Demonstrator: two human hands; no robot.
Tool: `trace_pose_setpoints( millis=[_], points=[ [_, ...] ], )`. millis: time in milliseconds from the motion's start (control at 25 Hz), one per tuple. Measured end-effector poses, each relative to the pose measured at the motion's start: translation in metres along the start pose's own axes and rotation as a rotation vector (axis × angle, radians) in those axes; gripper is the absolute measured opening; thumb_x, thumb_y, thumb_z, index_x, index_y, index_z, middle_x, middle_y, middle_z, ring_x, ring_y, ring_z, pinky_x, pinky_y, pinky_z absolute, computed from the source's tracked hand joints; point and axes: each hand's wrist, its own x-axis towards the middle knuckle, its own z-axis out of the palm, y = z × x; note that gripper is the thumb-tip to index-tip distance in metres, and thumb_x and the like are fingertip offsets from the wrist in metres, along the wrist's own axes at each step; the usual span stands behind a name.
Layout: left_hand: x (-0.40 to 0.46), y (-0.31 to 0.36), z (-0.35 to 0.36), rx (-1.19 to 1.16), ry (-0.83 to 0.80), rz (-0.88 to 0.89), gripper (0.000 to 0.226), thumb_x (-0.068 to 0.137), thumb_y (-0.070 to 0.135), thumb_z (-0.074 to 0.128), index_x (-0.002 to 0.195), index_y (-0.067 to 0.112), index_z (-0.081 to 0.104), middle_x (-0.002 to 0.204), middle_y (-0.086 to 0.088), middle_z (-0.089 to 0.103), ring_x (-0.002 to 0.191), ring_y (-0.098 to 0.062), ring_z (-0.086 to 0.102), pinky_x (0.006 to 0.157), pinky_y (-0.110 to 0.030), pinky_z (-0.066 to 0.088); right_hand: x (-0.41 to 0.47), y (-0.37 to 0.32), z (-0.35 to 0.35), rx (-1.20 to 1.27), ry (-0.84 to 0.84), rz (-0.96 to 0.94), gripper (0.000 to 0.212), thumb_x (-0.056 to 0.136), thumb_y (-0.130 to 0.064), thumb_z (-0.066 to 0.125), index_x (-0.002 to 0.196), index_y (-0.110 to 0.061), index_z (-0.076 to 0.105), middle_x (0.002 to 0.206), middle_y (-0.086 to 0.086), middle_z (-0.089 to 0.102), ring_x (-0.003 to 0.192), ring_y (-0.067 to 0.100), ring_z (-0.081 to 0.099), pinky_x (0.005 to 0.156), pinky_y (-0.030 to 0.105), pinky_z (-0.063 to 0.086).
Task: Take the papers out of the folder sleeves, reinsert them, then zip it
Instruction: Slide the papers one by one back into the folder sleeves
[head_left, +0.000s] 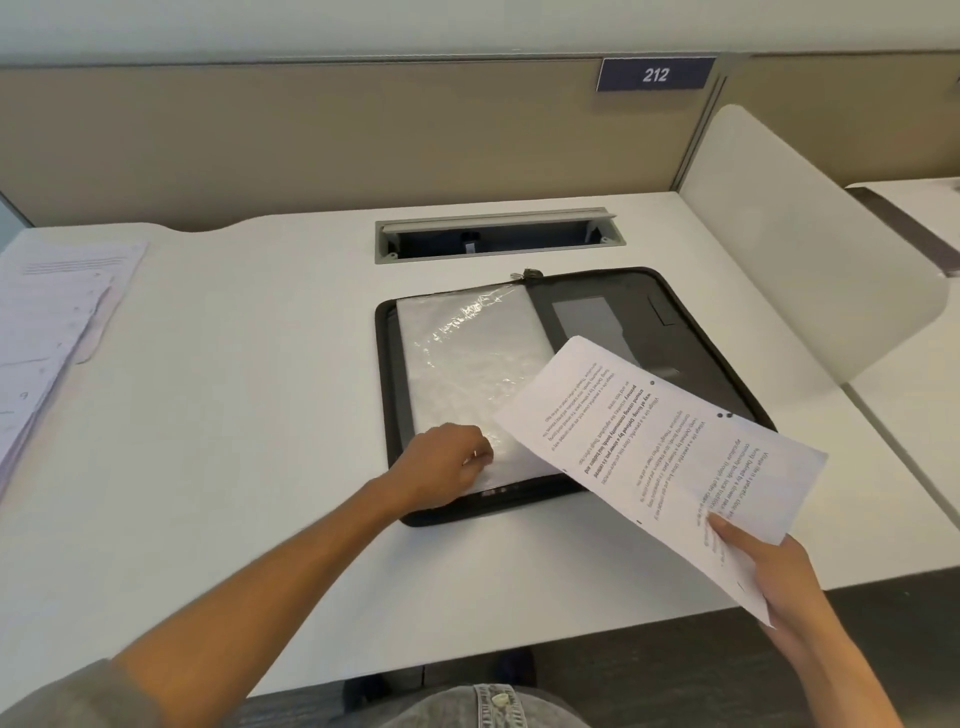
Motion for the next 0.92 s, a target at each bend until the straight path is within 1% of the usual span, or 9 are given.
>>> trace_pose_setpoints(
  millis=[120,200,280,360,440,560,720,800,920],
  points=[
    [0.012,0.008,-0.012,-0.091,0.003,-0.093,0.011,0.09,0.024,0.063,0.092,0.021,0.073,0.093,0.008,0.07,0.085,-0.011,0.063,0.077,-0.034,0.053,-0.004,-0.004,-0.016,0.047,0.002,0.027,0.073,0.059,-0.042,0.078,0.127,-0.025,0.057,0.112,-0.001,0.07,0.111,0.027,0.061,0.078,0.039,0.051],
    [0.019,0.014,-0.019,-0.129,0.003,-0.132,0.004,0.083,0.022,0.073,0.079,0.02,0.072,0.08,0.01,0.068,0.076,-0.009,0.063,0.068,-0.028,0.051,-0.007,-0.005,-0.026,0.017,0.006,0.041,0.082,0.051,-0.052,0.083,0.125,-0.027,0.058,0.111,0.0,0.071,0.106,0.025,0.063,0.078,0.04,0.05],
    [0.027,0.019,-0.026,-0.19,-0.011,-0.182,0.018,0.075,0.021,0.082,0.066,0.02,0.066,0.07,0.01,0.065,0.069,-0.007,0.062,0.062,-0.022,0.045,-0.008,-0.002,-0.037,-0.004,0.027,0.068,0.082,0.053,-0.059,0.083,0.124,-0.026,0.058,0.112,0.004,0.071,0.101,0.028,0.064,0.082,0.044,0.05],
    [0.035,0.022,-0.032,-0.264,-0.029,-0.229,0.027,0.069,0.022,0.087,0.06,0.017,0.062,0.064,0.006,0.063,0.062,-0.008,0.059,0.059,-0.022,0.043,-0.009,-0.001,-0.046,0.006,0.008,0.116,0.061,0.07,-0.04,0.073,0.125,-0.018,0.057,0.117,0.013,0.067,0.1,0.033,0.063,0.085,0.047,0.048],
    [0.042,0.026,-0.038,-0.353,-0.023,-0.252,0.03,0.069,0.024,0.087,0.061,0.013,0.061,0.061,0.004,0.061,0.057,-0.008,0.055,0.054,-0.019,0.042,-0.011,0.001,-0.057,-0.023,-0.022,0.17,0.052,0.077,-0.024,0.074,0.123,-0.008,0.057,0.114,0.019,0.067,0.092,0.033,0.065,0.077,0.043,0.051],
    [0.045,0.032,-0.042,-0.319,0.042,-0.159,0.025,0.078,0.024,0.08,0.069,0.014,0.059,0.07,0.004,0.061,0.062,-0.01,0.054,0.057,-0.02,0.04,-0.021,0.0,-0.062,-0.071,-0.091,0.275,0.076,0.055,-0.033,0.089,0.119,-0.004,0.06,0.096,0.018,0.074,0.07,0.031,0.072,0.054,0.032,0.05],
    [0.042,0.039,-0.04,0.132,-0.01,0.14,0.014,0.094,0.02,0.058,0.087,0.022,0.047,0.083,0.01,0.053,0.072,-0.014,0.049,0.058,-0.022,0.032,-0.031,0.003,-0.057,-0.146,-0.169,0.335,0.113,0.005,-0.051,0.095,0.103,-0.003,0.064,0.09,0.017,0.075,0.069,0.033,0.071,0.053,0.032,0.049],
    [0.042,0.039,-0.039,0.198,-0.008,0.232,0.013,0.096,0.016,0.053,0.089,0.022,0.044,0.084,0.01,0.051,0.067,-0.014,0.045,0.056,-0.024,0.032,-0.036,0.006,-0.051,-0.124,-0.212,0.374,0.098,0.024,-0.037,0.099,0.108,-0.001,0.063,0.093,0.019,0.074,0.067,0.031,0.072,0.049,0.03,0.05],
    [0.039,0.037,-0.036,0.249,-0.027,0.339,0.013,0.095,0.005,0.048,0.094,0.019,0.049,0.095,0.004,0.053,0.061,-0.016,0.043,0.054,-0.025,0.034,-0.044,0.008,-0.034,-0.062,-0.191,0.401,0.054,0.063,-0.01,0.082,0.113,-0.001,0.062,0.094,0.017,0.075,0.073,0.032,0.072,0.053,0.032,0.05]
  ],
)
